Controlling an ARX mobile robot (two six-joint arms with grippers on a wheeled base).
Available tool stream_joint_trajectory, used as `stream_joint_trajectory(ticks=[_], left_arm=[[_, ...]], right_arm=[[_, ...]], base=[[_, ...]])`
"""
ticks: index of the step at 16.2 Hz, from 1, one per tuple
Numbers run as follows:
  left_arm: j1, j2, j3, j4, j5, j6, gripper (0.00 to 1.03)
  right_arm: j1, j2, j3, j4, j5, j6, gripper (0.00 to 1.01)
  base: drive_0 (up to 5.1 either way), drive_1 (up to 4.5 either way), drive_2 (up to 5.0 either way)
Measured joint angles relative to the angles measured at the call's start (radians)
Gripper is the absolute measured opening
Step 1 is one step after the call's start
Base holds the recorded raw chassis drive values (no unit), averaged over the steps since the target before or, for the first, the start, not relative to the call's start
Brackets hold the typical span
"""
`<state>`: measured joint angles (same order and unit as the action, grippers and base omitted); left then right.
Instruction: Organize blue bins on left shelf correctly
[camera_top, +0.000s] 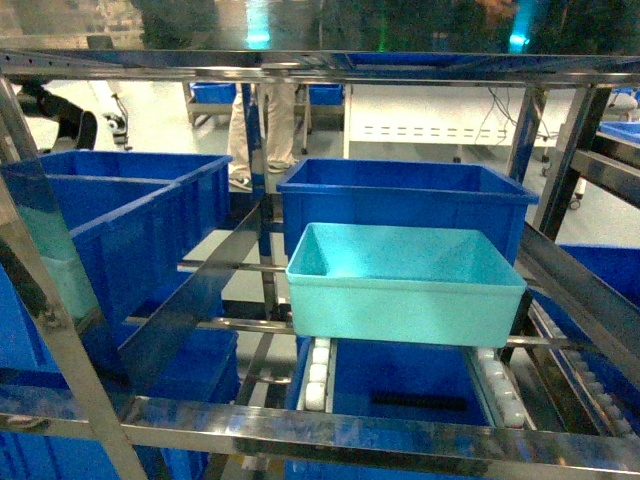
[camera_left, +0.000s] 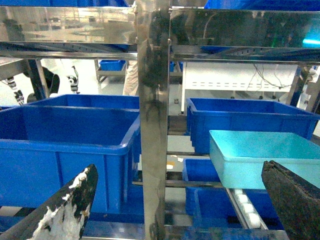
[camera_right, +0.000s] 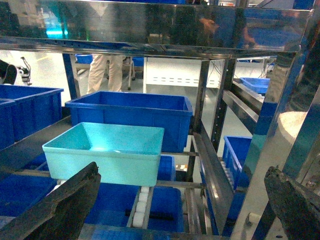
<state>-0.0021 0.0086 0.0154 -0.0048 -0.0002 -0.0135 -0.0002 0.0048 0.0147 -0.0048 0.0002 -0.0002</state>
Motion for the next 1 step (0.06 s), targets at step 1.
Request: stream_joint_trajectory(ticks=[1], left_arm=[[0.0, 0.0, 0.0, 0.0, 0.0, 0.0, 0.98]], right_arm=[[0.0, 0.0, 0.0, 0.0, 0.0, 0.0, 0.98]], base=[[0.0, 0.0, 0.0]])
